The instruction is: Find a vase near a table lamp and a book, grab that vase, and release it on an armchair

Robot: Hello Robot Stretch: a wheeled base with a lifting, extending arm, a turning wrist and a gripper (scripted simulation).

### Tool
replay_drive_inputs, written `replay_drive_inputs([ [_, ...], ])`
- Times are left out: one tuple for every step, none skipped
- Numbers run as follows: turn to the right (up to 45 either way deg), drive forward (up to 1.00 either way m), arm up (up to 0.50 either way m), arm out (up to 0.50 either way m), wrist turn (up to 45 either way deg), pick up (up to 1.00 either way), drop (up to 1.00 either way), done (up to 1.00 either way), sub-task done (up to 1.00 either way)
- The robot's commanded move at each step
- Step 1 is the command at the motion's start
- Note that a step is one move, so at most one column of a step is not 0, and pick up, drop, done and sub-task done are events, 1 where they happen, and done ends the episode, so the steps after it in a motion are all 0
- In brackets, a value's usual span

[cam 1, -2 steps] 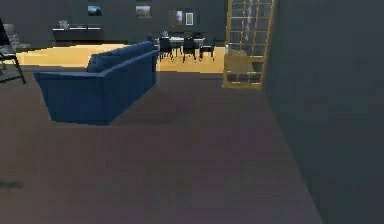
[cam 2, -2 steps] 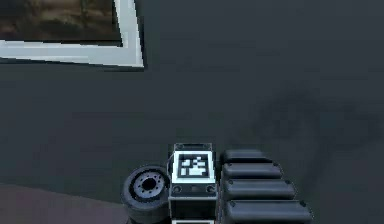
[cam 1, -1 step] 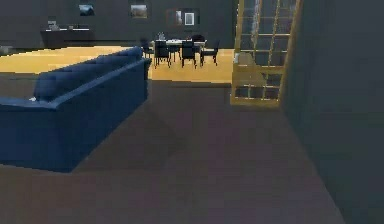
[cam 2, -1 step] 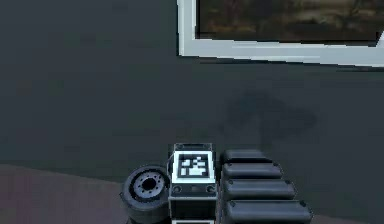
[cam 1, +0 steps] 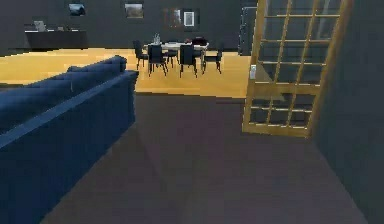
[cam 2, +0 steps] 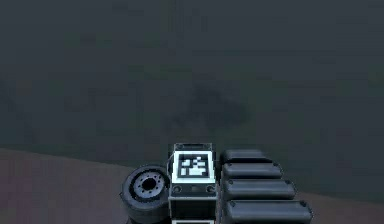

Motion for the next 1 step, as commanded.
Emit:
replay_drive_inputs([
  [-3.0, 0.0, 0.0, 0.0, 0.0, 0.0, 0.0, 0.0, 0.0],
])
